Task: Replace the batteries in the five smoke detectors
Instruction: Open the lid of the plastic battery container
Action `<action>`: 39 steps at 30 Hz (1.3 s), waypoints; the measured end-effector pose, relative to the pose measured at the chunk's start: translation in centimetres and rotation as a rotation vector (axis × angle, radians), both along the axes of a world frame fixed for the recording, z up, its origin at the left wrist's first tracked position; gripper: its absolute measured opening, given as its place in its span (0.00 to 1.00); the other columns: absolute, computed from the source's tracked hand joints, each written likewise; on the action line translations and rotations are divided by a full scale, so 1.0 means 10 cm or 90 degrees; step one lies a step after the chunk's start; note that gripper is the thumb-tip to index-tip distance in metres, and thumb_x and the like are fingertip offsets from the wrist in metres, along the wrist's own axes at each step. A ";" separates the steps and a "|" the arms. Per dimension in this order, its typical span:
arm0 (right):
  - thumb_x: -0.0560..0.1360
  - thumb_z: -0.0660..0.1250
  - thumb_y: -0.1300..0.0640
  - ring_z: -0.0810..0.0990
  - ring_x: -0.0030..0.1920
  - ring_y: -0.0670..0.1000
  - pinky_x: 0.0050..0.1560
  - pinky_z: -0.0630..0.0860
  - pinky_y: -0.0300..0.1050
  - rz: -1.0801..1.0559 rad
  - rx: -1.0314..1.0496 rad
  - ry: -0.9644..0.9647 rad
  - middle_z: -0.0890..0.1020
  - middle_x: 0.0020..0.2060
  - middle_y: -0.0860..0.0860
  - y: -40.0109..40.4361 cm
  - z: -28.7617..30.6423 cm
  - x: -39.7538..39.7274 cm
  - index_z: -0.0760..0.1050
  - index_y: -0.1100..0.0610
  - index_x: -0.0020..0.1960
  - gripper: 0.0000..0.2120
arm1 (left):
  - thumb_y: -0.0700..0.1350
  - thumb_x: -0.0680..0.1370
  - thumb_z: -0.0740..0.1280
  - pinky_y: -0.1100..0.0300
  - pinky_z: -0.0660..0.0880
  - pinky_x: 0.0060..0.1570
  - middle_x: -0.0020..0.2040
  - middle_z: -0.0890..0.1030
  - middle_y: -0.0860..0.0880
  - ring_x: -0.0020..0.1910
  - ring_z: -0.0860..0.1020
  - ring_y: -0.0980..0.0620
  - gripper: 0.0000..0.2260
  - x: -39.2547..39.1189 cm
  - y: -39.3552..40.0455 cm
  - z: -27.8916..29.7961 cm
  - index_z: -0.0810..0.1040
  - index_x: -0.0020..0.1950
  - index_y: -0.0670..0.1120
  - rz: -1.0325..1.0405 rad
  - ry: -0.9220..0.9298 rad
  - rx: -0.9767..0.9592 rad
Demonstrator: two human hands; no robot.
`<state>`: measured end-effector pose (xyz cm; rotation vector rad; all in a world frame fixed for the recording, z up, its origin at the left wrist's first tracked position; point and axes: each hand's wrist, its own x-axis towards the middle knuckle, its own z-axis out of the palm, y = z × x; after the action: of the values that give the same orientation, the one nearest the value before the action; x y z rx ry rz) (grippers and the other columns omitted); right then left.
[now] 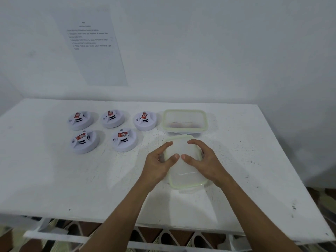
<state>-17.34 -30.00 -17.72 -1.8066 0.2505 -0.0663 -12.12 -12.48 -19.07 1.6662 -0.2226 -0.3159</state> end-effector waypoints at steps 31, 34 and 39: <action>0.80 0.60 0.39 0.67 0.57 0.47 0.60 0.60 0.40 -0.043 -0.148 0.085 0.65 0.60 0.50 -0.21 0.04 -0.19 0.56 0.38 0.78 0.28 | 0.56 0.73 0.72 0.64 0.67 0.53 0.59 0.73 0.51 0.54 0.72 0.59 0.19 0.07 -0.09 0.06 0.74 0.63 0.58 0.150 -0.083 0.177; 0.79 0.61 0.39 0.64 0.61 0.44 0.62 0.59 0.40 -0.017 -0.155 0.072 0.67 0.64 0.50 -0.30 0.03 -0.14 0.57 0.37 0.77 0.28 | 0.56 0.73 0.72 0.65 0.64 0.55 0.62 0.72 0.50 0.51 0.70 0.66 0.19 0.20 -0.05 0.14 0.74 0.63 0.60 0.059 -0.082 0.191; 0.77 0.65 0.40 0.72 0.55 0.46 0.63 0.70 0.41 -0.075 -0.173 0.023 0.70 0.59 0.52 -0.28 0.08 -0.13 0.61 0.38 0.76 0.29 | 0.62 0.70 0.72 0.64 0.64 0.58 0.56 0.69 0.50 0.55 0.71 0.57 0.27 0.15 -0.06 0.27 0.71 0.67 0.61 0.053 -0.127 0.249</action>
<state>-18.65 -32.82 -16.95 -2.0622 0.3889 -0.1574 -10.61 -13.10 -16.36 2.0908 -0.2502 -0.1340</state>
